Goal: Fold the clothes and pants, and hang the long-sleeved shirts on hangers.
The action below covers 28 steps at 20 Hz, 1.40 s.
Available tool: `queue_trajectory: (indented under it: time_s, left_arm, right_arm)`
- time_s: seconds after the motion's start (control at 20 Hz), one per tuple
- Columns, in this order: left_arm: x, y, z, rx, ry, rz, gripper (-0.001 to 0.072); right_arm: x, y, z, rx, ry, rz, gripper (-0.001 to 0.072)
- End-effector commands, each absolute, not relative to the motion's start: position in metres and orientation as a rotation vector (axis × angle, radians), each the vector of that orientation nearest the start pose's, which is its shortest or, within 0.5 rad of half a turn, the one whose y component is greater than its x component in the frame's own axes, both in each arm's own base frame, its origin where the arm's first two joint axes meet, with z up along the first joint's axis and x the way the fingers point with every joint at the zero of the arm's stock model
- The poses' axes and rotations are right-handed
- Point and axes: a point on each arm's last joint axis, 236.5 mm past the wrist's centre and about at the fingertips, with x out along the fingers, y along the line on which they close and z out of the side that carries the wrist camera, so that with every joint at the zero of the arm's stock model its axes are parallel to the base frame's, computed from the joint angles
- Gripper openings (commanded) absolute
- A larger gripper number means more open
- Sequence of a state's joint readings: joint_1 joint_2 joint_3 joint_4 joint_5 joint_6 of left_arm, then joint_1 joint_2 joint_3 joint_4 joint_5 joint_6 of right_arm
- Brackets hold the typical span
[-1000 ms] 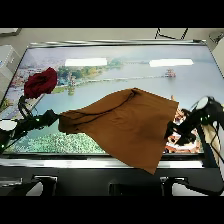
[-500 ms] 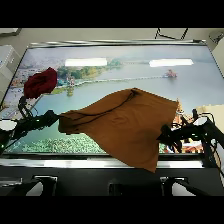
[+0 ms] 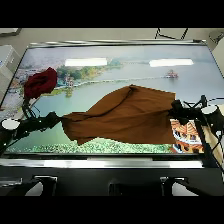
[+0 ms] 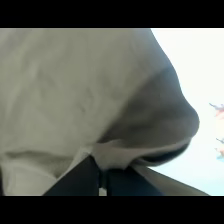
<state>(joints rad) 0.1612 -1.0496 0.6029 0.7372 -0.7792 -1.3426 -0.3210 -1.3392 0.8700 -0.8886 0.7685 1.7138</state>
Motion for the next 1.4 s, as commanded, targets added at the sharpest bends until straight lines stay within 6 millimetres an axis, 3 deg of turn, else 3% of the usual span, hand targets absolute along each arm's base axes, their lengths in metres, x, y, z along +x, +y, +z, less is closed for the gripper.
queue_trajectory:
  time_s: [0.0, 0.05, 0.1, 0.15, 0.2, 0.25, 0.3, 0.4, 0.45, 0.55, 0.65, 0.75, 0.95, 1.1, 1.25, 1.3, 1.35]
  left_arm:
    - [0.337, -0.081, -0.058, -0.767, 1.144, -0.14, 0.0027]
    - [0.337, -0.083, -0.062, -0.782, 1.155, -0.138, 0.0028]
    - [0.34, -0.081, -0.061, -0.795, 1.15, -0.133, 0.0068]
    - [0.345, -0.075, -0.055, -0.801, 1.132, -0.127, 0.0258]
    - [0.35, -0.066, -0.046, -0.804, 1.117, -0.132, 0.0471]
    - [0.354, -0.052, -0.036, -0.787, 1.105, -0.142, 0.0557]
    - [0.353, -0.033, -0.029, -0.767, 1.112, -0.127, 0.0548]
    - [0.334, -0.003, -0.031, -0.763, 1.184, -0.087, 0.0515]
    - [0.315, 0.003, -0.039, -0.775, 1.246, -0.077, 0.0515]
    - [0.282, -0.008, -0.06, -0.817, 1.354, -0.094, 0.0515]
    - [0.255, -0.03, -0.085, -0.811, 1.428, -0.134, 0.0515]
    - [0.245, -0.049, -0.103, -0.85, 1.434, -0.127, 0.0513]
    - [0.263, -0.076, -0.106, -0.918, 1.362, -0.156, 0.0486]
    - [0.274, -0.091, -0.109, -0.951, 1.341, -0.157, 0.0482]
    - [0.27, -0.103, -0.115, -0.929, 1.374, -0.177, 0.0187]
    - [0.269, -0.104, -0.114, -0.93, 1.377, -0.183, 0.0024]
    - [0.269, -0.104, -0.114, -0.93, 1.376, -0.183, 0.0026]
  right_arm:
    - [0.399, -0.013, -0.068, 1.017, 1.16, -0.184, 0.0041]
    - [0.394, -0.009, -0.067, 0.991, 1.187, -0.155, 0.0106]
    - [0.39, -0.007, -0.062, 0.938, 1.225, -0.116, 0.0259]
    - [0.387, -0.01, -0.054, 0.862, 1.259, -0.086, 0.0391]
    - [0.383, -0.02, -0.044, 0.754, 1.295, -0.074, 0.0474]
    - [0.378, -0.038, -0.035, 0.637, 1.332, -0.094, 0.0528]
    - [0.369, -0.062, -0.026, 0.548, 1.369, -0.139, 0.055]
    - [0.341, -0.101, -0.019, 0.569, 1.438, -0.224, 0.0556]
    - [0.32, -0.116, -0.021, 0.632, 1.482, -0.261, 0.0556]
    - [0.283, -0.134, -0.029, 0.75, 1.55, -0.321, 0.0555]
    - [0.258, -0.135, -0.041, 0.843, 1.6, -0.343, 0.0556]
    - [0.25, -0.13, -0.048, 0.851, 1.624, -0.327, 0.0556]
    - [0.263, -0.119, -0.046, 0.885, 1.58, -0.253, 0.0556]
    - [0.262, -0.119, -0.046, 0.871, 1.584, -0.242, 0.0556]
    - [0.255, -0.113, -0.054, 0.844, 1.617, -0.216, 0.0556]
    - [0.249, -0.105, -0.062, 0.829, 1.645, -0.195, 0.0556]
    - [0.244, -0.095, -0.073, 0.81, 1.669, -0.171, 0.0556]
